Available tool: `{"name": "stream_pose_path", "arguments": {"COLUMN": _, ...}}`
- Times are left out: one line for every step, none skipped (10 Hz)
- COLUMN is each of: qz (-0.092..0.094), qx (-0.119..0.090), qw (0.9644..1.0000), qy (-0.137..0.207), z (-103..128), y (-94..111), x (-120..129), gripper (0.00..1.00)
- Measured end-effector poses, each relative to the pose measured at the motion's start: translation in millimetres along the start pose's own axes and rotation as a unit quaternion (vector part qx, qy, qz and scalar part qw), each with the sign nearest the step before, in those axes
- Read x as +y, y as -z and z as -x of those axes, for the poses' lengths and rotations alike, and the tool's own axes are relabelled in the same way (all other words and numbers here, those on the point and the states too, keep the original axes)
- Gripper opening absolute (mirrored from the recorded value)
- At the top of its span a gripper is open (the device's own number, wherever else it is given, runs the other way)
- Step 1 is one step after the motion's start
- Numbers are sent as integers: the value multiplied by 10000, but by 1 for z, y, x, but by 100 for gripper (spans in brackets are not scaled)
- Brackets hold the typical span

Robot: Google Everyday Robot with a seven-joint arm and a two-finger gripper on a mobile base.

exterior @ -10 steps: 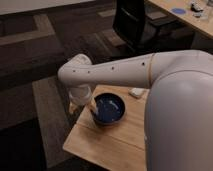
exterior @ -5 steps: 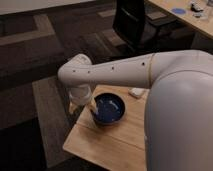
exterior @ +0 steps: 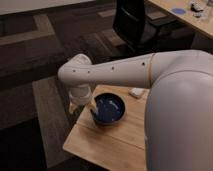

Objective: Push the ceramic bowl across the table

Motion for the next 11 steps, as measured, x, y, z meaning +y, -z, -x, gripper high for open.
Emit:
{"name": "stream_pose_path", "arguments": {"qz": -1, "qx": 1, "qw": 10000, "qy": 0, "z": 0, "y": 0, "x": 0, "gripper": 65}}
{"name": "stream_pose_path", "arguments": {"qz": 0, "qx": 0, "qw": 10000, "qy": 0, "z": 0, "y": 0, "x": 0, "gripper": 65}}
{"name": "stream_pose_path", "arguments": {"qz": 0, "qx": 0, "qw": 10000, "qy": 0, "z": 0, "y": 0, "x": 0, "gripper": 65}}
{"name": "stream_pose_path", "arguments": {"qz": 0, "qx": 0, "qw": 10000, "qy": 0, "z": 0, "y": 0, "x": 0, "gripper": 65}}
{"name": "stream_pose_path", "arguments": {"qz": 0, "qx": 0, "qw": 10000, "qy": 0, "z": 0, "y": 0, "x": 0, "gripper": 65}}
{"name": "stream_pose_path", "arguments": {"qz": 0, "qx": 0, "qw": 10000, "qy": 1, "z": 0, "y": 0, "x": 0, "gripper": 65}}
{"name": "stream_pose_path", "arguments": {"qz": 1, "qx": 2, "qw": 10000, "qy": -3, "z": 0, "y": 0, "x": 0, "gripper": 65}}
{"name": "stream_pose_path", "arguments": {"qz": 5, "qx": 6, "qw": 10000, "qy": -18, "z": 0, "y": 0, "x": -1, "gripper": 65}}
{"name": "stream_pose_path", "arguments": {"qz": 33, "qx": 6, "qw": 9999, "qy": -165, "z": 3, "y": 1, "x": -15, "gripper": 65}}
{"name": "stream_pose_path", "arguments": {"qz": 103, "qx": -5, "qw": 9995, "qy": -299, "z": 9, "y": 3, "x": -31, "gripper": 65}}
{"name": "stream_pose_path", "arguments": {"qz": 167, "qx": -14, "qw": 9990, "qy": -421, "z": 17, "y": 5, "x": -52, "gripper": 65}}
